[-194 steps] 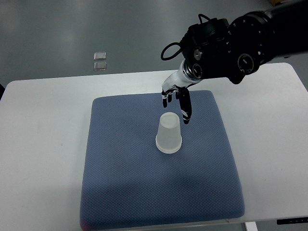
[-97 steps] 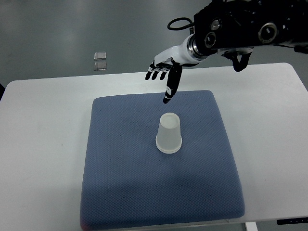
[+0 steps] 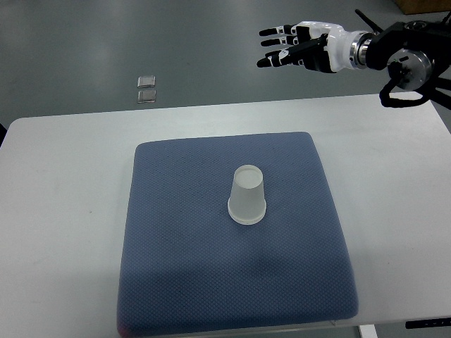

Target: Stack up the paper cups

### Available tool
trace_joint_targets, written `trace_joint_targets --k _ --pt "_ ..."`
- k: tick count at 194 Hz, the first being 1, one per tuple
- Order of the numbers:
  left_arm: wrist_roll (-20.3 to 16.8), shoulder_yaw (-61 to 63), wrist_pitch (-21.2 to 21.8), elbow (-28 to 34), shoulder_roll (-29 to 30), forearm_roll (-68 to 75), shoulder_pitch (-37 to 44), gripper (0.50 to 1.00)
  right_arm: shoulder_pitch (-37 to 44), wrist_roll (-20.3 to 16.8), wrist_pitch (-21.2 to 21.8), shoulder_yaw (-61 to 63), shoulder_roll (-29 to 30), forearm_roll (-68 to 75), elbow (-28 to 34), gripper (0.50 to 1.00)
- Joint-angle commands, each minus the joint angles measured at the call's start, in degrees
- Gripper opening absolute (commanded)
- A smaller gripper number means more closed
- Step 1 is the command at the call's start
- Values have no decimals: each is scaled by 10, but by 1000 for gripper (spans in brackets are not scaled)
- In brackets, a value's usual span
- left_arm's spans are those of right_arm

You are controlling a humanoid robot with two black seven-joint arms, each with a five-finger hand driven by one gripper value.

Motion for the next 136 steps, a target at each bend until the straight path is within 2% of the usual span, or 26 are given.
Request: trace_joint_targets --k 1,36,76,102,136 --pt "0 -1 0 1 0 0 0 1000 -88 28 -23 111 31 6 -40 913" --pt "0 -1 0 1 0 0 0 1000 -206 53 -30 286 106 6 -109 915" --pt "0 0 0 1 0 0 0 1000 -290 73 -29 430 179 6 -139 915" --pt "0 0 0 1 0 0 0 1000 -327 80 -19 487 206 6 -145 917" --pt "0 1 0 0 0 0 0 1000 -351 81 8 514 210 6 -145 917"
